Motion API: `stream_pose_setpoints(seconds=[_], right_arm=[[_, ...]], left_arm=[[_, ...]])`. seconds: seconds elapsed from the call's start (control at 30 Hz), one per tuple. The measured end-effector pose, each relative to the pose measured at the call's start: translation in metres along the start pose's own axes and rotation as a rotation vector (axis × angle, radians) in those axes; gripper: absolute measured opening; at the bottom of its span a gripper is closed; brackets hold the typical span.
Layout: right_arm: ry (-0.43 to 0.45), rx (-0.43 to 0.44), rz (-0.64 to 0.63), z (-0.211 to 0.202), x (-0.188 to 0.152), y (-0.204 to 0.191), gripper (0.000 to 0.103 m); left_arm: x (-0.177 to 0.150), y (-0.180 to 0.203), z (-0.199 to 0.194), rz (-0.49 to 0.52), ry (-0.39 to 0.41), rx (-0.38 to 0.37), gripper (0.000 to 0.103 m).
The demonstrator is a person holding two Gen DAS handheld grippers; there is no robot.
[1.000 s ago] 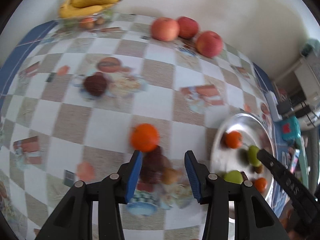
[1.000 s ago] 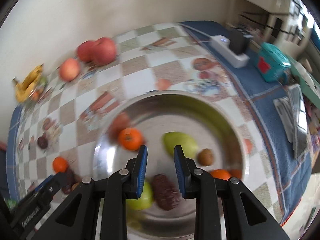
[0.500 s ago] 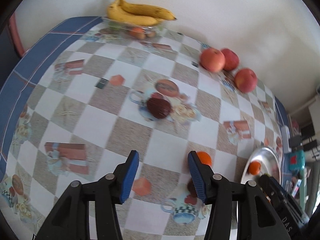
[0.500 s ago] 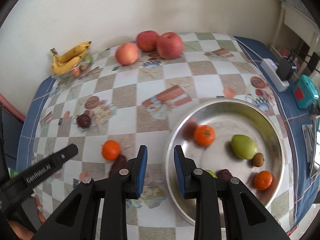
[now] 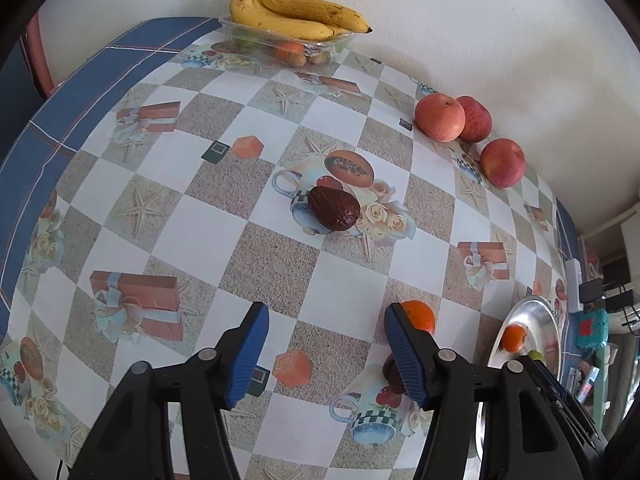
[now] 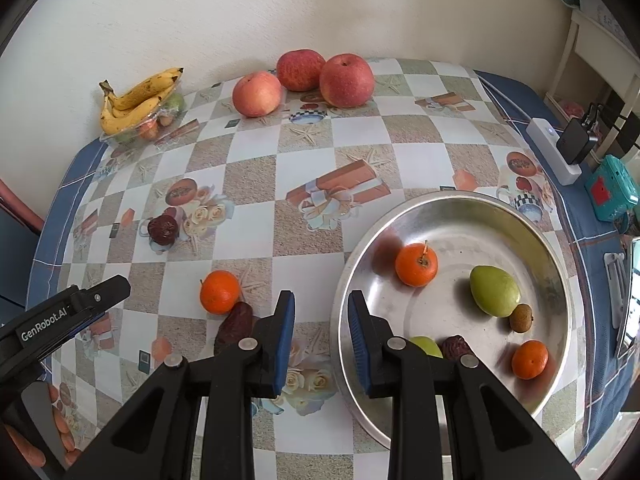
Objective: Organize fruits
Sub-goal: 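Withdraw both open tools from the plate back toward the remaining fruit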
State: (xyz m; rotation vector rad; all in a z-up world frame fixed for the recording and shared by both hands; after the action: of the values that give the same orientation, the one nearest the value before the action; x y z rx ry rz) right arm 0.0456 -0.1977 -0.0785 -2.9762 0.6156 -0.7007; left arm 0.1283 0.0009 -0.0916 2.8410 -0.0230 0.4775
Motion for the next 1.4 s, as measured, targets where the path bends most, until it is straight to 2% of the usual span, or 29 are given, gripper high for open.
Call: stream_pose_setpoints(seconds=[0.33, 0.4, 0.47, 0.5, 0.53, 0.57, 0.6, 0.63, 0.73, 0.97, 1.17, 1.27, 1.4], right_arm=[[-0.014, -0.011, 0.006, 0.004, -0.001, 0.006, 0.028], [-0.014, -0.012, 0.009, 0.005, -0.001, 0.007, 0.028], [-0.013, -0.015, 0.008, 0.005, -0.001, 0.007, 0.028], [-0.012, -0.02, 0.004, 0.005, -0.001, 0.008, 0.033], [-0.011, -0.029, 0.0, 0.006, -0.002, 0.008, 0.055], [-0.011, -0.045, -0.009, 0.008, -0.002, 0.008, 0.069], [-0.01, -0.066, -0.021, 0.01, -0.002, 0.009, 0.091], [-0.007, -0.084, -0.032, 0.012, -0.003, 0.01, 0.095], [-0.014, -0.119, -0.055, 0.016, -0.005, 0.012, 0.095], [-0.015, -0.099, -0.025, 0.022, -0.006, 0.017, 0.095], [-0.055, -0.063, -0.035, 0.029, -0.009, 0.011, 0.095], [-0.051, -0.057, -0.058, 0.027, -0.009, 0.006, 0.095], [-0.038, -0.006, -0.068, 0.023, -0.008, -0.002, 0.095]], left_arm=[[-0.001, 0.001, 0.002, 0.009, -0.011, 0.009, 0.071], [-0.002, 0.001, 0.004, 0.012, -0.019, 0.015, 0.08], [-0.004, 0.0, 0.008, 0.018, -0.041, 0.032, 0.103], [-0.006, 0.0, 0.012, 0.029, -0.058, 0.048, 0.103], [-0.008, 0.0, 0.016, 0.044, -0.07, 0.064, 0.103], [-0.01, 0.0, 0.02, 0.058, -0.081, 0.085, 0.103], [-0.011, 0.0, 0.023, 0.064, -0.087, 0.097, 0.103], [-0.013, -0.001, 0.026, 0.069, -0.093, 0.106, 0.103], [-0.015, -0.003, 0.029, 0.064, -0.096, 0.11, 0.103], [-0.017, -0.01, 0.032, 0.04, -0.1, 0.127, 0.103], [-0.015, -0.013, 0.027, 0.027, -0.084, 0.132, 0.103], [-0.015, -0.013, 0.026, 0.023, -0.083, 0.132, 0.103], [-0.017, -0.012, 0.027, 0.022, -0.094, 0.121, 0.103]])
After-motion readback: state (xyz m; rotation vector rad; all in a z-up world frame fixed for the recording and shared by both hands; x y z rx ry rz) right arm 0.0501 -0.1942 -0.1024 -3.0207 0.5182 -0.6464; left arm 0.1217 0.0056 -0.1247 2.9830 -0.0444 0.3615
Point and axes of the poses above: each gripper's, at about its wrist camera, not at the fingertips, and z roughly the way its jaws point, y to its right, x to its top, the point moved 6 cm from there along z, roughly the way its jaws point, and after that the axes turned 1 degree about z, right-handed, at the moved point
